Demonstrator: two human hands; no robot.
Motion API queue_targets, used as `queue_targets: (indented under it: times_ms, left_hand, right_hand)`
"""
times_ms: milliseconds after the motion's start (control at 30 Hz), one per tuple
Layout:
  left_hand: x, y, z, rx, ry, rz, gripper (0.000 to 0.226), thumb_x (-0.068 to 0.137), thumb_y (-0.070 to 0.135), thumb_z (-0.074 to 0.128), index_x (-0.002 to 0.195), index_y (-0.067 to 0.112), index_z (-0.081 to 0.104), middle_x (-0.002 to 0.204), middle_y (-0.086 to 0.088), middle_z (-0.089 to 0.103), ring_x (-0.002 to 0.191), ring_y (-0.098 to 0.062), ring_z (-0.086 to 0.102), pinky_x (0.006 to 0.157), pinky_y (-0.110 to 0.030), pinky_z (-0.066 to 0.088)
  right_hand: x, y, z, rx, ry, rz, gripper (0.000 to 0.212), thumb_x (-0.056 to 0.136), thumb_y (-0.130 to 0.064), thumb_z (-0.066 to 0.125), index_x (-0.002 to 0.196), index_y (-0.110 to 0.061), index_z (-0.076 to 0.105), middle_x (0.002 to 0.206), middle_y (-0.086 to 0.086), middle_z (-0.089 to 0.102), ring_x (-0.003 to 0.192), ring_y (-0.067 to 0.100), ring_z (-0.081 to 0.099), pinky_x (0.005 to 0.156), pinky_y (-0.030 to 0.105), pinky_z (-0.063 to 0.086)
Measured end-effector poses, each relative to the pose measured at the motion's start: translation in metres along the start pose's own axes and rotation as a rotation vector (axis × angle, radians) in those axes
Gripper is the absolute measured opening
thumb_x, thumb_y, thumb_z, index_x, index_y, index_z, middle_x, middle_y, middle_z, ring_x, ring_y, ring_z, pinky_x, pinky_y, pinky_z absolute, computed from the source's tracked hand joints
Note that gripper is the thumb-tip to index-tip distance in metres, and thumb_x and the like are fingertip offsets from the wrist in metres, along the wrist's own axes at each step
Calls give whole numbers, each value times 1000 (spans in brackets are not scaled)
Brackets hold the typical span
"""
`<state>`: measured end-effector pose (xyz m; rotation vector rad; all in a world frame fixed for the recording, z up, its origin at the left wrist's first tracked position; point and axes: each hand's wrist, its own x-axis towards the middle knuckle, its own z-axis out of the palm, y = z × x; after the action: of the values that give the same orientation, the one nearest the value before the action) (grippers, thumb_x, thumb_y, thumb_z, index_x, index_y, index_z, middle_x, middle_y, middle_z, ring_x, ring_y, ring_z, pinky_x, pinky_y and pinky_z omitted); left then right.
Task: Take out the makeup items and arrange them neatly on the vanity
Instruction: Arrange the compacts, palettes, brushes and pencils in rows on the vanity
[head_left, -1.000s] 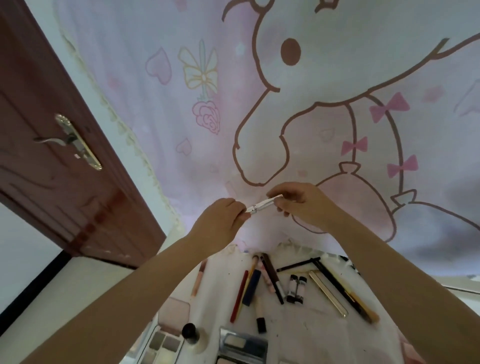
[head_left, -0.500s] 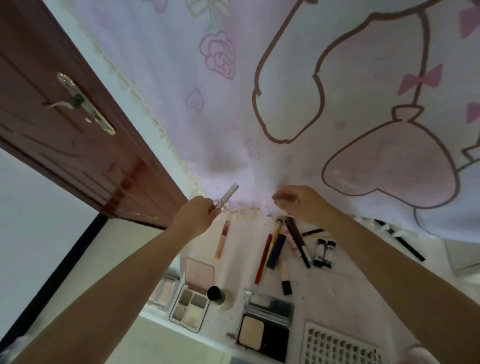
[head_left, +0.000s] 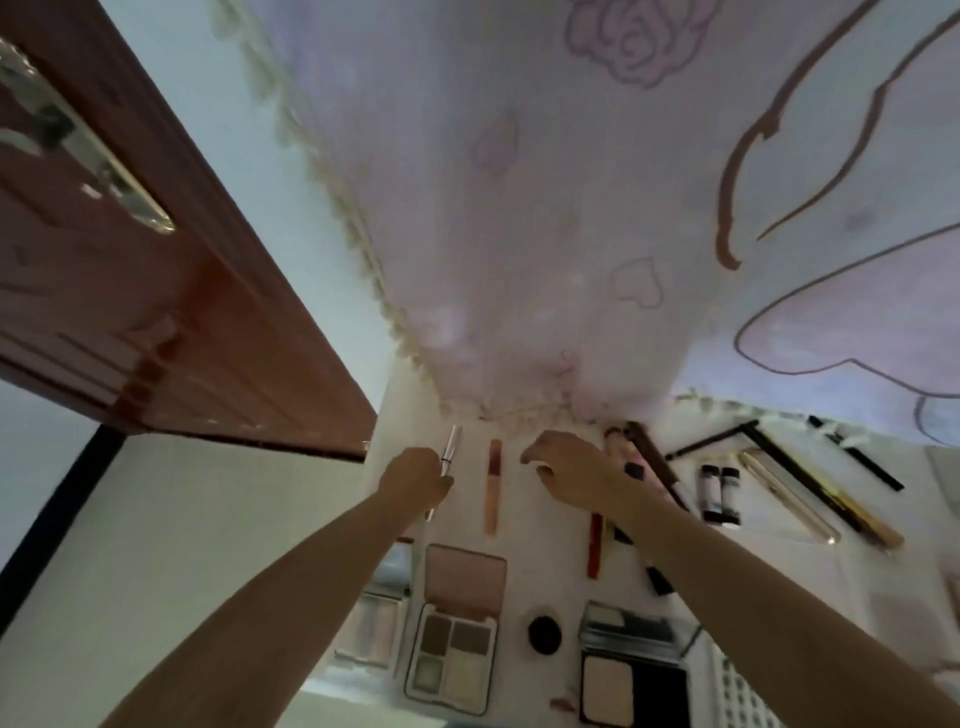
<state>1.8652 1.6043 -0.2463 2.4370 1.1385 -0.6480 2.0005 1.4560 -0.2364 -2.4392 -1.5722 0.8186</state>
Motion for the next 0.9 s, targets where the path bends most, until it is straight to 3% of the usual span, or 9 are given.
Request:
queue_targets:
  times_ms: [200,300,400,467,533,567,667,800,900]
  left_hand:
    - [8,-11,13,-63,-21,102,38,92,32,51,113,0,55,122,-14,56,114,-26,53,93,-31,41]
    - [7,-15,18,-74,-28,121,41,91,37,51,113,2,55,122,-13,55,115,-26,52,92,-31,41]
    - [8,-19,17,-87,-58,133,45,90,44,51,110,3,57,119,-11,57,111,-25,55,89,-31,43]
    - [7,-22,14,-81,-53,146,48,90,48,49,110,4,56,117,-11,58,110,-24,55,87,-31,43]
    - [6,-25,10,-74,20,190,48,92,48,45,110,4,54,116,-12,57,108,-25,54,86,-32,43]
    - [7,-26,8,-81,75,232,46,93,46,44,110,4,53,116,-12,56,107,-25,54,86,-32,42]
    - [3,-25,3,-135,225,465,42,95,40,42,118,6,50,117,-11,52,108,-23,51,86,-28,40]
    - [-2,-14,-3,-21,315,713,41,93,36,45,123,9,50,115,-8,53,104,-24,52,84,-30,46]
    - [-8,-1,-8,-20,520,801,32,82,31,40,84,13,67,74,1,63,61,-14,62,45,-19,47]
  right_hand:
    - [30,-22,22,-286,-82,55,54,94,-7,36,143,-28,26,129,12,36,116,30,41,89,37,40]
    - [31,-28,22,-468,-118,25,45,95,-12,37,139,-22,35,129,14,38,117,31,42,89,37,40]
    - [27,-26,22,-564,13,-77,17,75,-20,59,83,-21,73,90,9,63,80,25,58,55,24,45]
    - [26,-18,21,-594,48,-68,6,59,-28,65,57,-28,71,72,-1,65,69,19,57,43,17,40]
    - [22,-17,12,-532,39,-54,19,50,-25,81,66,-26,72,76,0,65,70,19,61,48,20,46]
    - [18,-20,4,-472,-14,-46,22,62,-22,79,82,-22,71,86,4,65,79,21,62,57,25,48]
    - [11,-22,-11,-220,-57,15,26,97,-21,40,114,-10,56,110,11,57,103,25,53,80,27,39]
    - [-7,-38,-38,114,54,65,23,98,-17,37,102,-6,56,80,1,53,67,8,47,59,14,34]
    - [-17,-46,-48,352,175,159,21,98,-16,35,81,-15,46,63,-7,38,54,4,37,52,14,32]
